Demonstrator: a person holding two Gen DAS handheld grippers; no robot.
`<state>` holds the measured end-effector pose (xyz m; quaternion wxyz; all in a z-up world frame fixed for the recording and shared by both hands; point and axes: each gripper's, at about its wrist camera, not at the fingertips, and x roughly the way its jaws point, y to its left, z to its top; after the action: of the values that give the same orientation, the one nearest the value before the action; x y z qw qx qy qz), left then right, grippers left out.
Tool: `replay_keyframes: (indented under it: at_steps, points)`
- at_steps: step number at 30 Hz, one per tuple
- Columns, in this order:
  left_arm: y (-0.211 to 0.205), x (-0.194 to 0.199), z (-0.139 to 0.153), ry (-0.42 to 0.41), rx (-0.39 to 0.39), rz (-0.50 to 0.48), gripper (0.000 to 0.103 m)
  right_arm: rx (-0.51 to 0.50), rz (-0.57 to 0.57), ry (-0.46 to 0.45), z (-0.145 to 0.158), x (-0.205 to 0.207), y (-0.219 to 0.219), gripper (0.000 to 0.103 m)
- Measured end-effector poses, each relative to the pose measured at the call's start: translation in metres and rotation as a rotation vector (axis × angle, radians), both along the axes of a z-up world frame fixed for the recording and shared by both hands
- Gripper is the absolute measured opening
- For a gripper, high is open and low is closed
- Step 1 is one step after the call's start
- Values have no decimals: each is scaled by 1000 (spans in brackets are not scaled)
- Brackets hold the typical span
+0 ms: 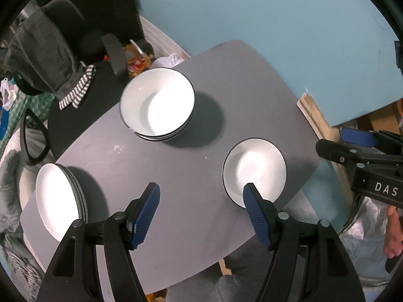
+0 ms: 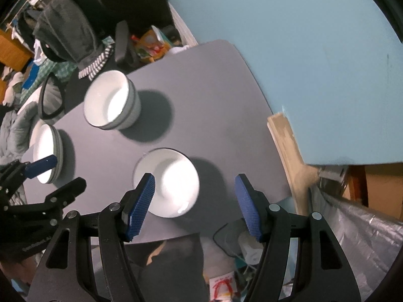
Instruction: Organize plates and bowls
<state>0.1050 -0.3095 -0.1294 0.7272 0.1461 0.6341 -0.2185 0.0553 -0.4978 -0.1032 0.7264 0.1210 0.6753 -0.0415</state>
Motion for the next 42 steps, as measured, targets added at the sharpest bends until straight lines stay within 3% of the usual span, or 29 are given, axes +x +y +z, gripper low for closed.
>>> replay_keyframes:
  at_steps: [8, 21, 36, 42]
  points:
    - [-13, 2, -24, 39, 7, -13, 70, 18, -2, 25, -26, -11, -8, 66]
    - [-20, 4, -83, 125, 33, -7, 70, 76, 3, 119, -98, -14, 0, 66]
    - [-19, 9, -120, 173, 45, 27, 70, 77, 40, 150, -134, -4, 16, 65]
    - [-13, 7, -125, 193, 32, 55, 70, 77, 32, 171, -140, -3, 15, 47]
